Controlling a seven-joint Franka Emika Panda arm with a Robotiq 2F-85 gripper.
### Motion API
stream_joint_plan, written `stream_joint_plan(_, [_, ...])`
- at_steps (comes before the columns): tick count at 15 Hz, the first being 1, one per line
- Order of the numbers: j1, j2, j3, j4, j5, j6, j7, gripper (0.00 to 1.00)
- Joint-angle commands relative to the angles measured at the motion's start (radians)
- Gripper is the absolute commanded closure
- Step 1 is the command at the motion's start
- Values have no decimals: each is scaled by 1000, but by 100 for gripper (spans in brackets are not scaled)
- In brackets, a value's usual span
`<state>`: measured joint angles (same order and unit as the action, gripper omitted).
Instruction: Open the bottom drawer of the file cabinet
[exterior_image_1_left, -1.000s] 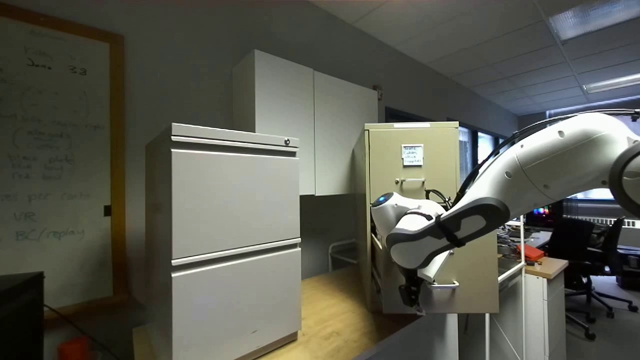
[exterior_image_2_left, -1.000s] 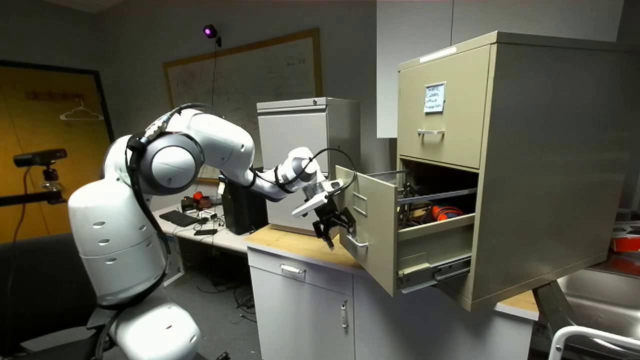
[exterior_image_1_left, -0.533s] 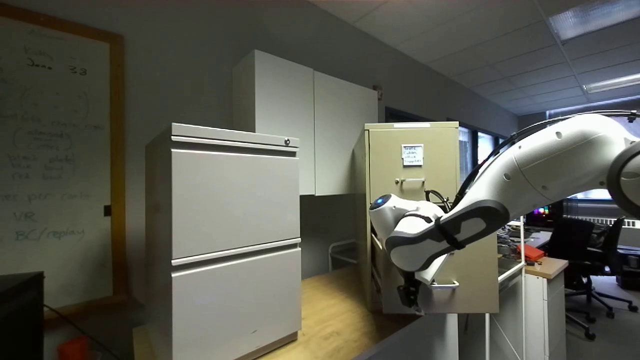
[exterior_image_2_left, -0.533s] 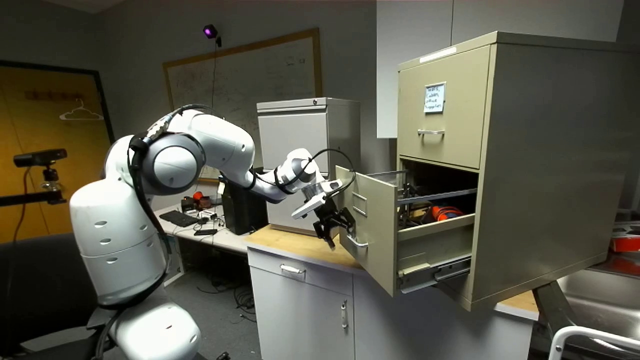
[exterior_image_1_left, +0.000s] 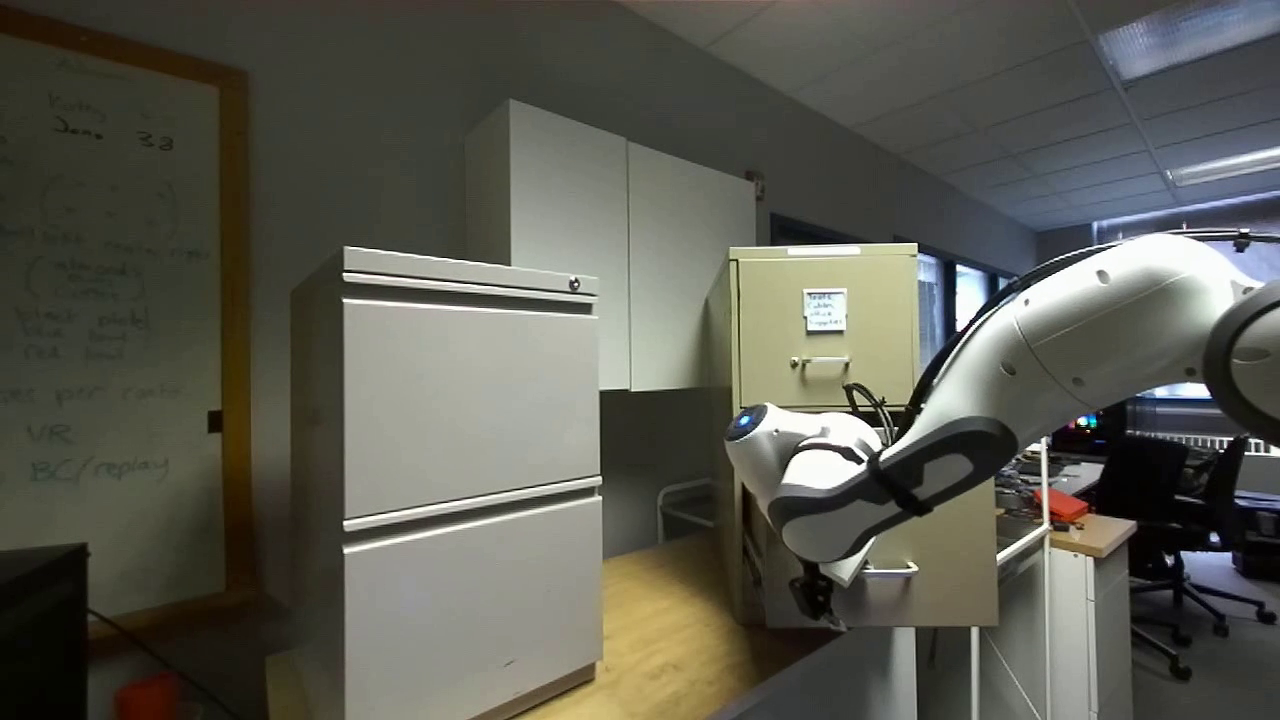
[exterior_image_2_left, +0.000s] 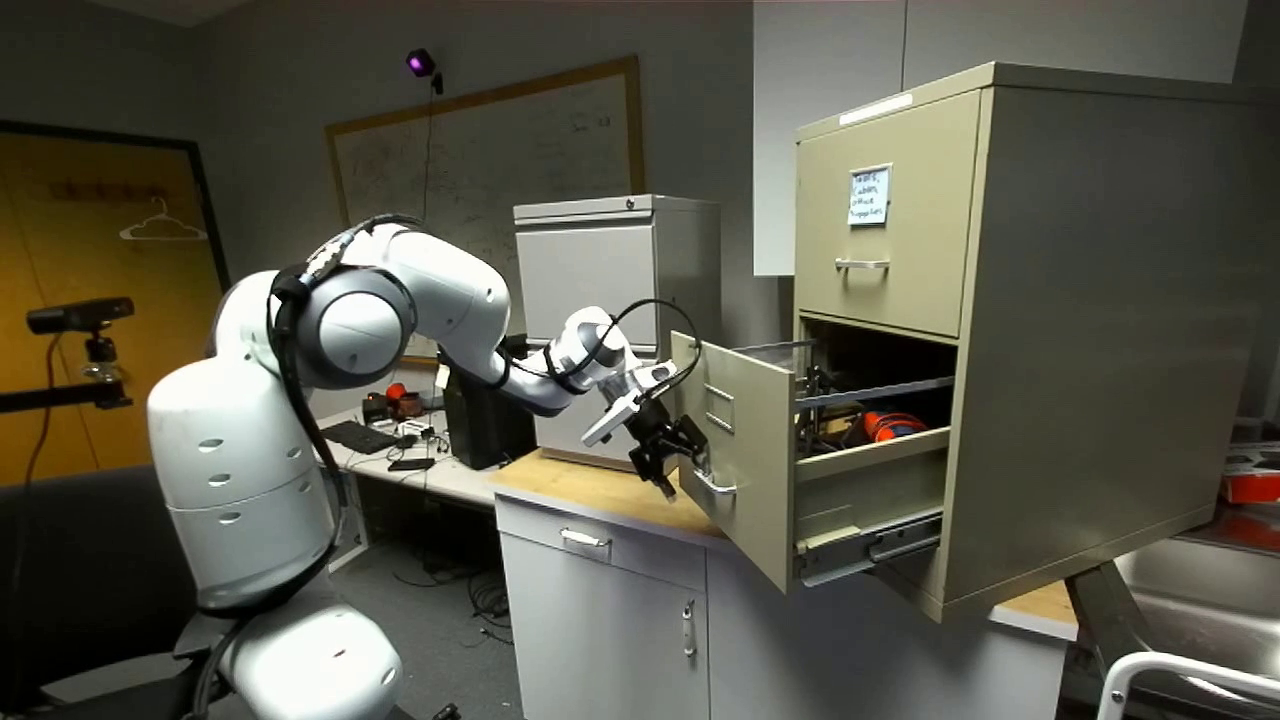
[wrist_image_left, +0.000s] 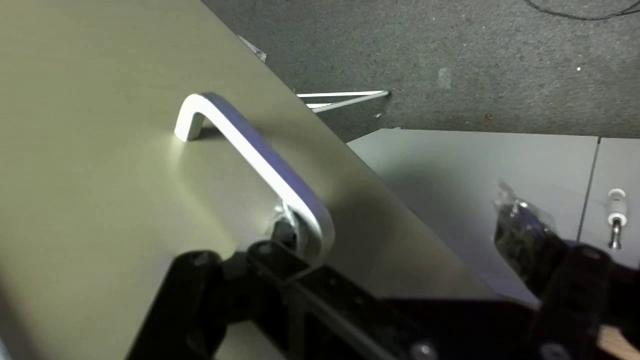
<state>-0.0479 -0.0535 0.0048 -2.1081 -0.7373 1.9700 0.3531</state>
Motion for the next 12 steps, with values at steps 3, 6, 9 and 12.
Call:
stream_joint_plan(3, [64, 2, 52, -7, -84, -16, 174, 0])
stream_joint_plan(6, [76, -3, 57, -3, -111, -37, 215, 0])
stream_joint_plan(9, [99, -8, 77, 8, -123, -38, 248, 0])
stream_joint_plan(12, [136, -3, 107, 14, -124, -37, 291, 0])
